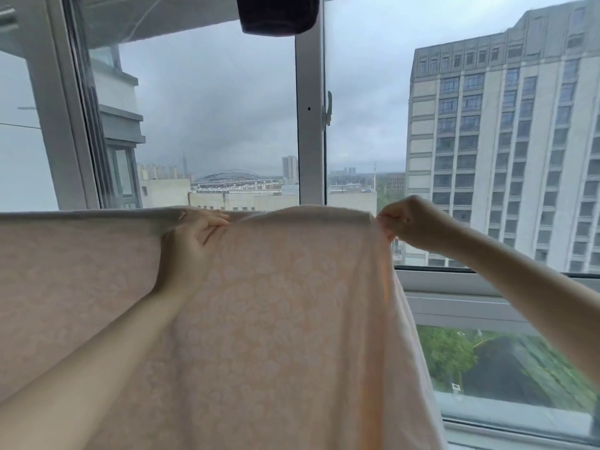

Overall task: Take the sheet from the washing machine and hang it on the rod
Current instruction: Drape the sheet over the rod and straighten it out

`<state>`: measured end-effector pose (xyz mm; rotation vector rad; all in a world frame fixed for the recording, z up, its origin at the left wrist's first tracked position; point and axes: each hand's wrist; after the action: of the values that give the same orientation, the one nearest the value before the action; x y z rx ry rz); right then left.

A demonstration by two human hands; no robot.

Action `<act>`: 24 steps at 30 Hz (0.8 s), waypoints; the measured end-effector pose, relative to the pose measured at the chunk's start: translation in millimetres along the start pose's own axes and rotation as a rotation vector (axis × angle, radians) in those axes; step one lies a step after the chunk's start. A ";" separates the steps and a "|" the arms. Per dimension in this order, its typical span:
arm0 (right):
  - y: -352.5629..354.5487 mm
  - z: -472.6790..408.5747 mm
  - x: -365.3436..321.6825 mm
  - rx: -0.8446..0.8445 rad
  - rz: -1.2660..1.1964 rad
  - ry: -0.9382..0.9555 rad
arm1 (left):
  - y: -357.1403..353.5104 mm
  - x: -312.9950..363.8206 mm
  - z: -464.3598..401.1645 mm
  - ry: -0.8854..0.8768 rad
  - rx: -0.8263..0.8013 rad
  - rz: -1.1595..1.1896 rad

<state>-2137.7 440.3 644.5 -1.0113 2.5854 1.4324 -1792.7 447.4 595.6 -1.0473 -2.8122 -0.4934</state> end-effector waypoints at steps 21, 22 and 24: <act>-117.6 -63.2 -140.5 0.190 0.546 0.461 | 80.7 -122.0 -28.9 0.262 -0.218 -0.087; -124.8 -68.7 -150.9 0.184 0.540 0.472 | 87.5 -133.3 -29.4 0.260 -0.221 -0.085; -141.0 -80.4 -173.4 0.172 0.528 0.486 | 102.4 -155.9 -30.1 0.245 -0.233 -0.085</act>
<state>-1901.3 418.2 638.9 -0.7588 3.4610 1.0950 -1608.3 413.7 619.2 -0.8370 -2.6354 -0.9097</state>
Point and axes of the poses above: each hand's wrist, its own z-axis away from the middle knuckle, its own y-axis out of the back of the hand, x = y × z, and after that the axes turned 3 degrees about -x, right-handed
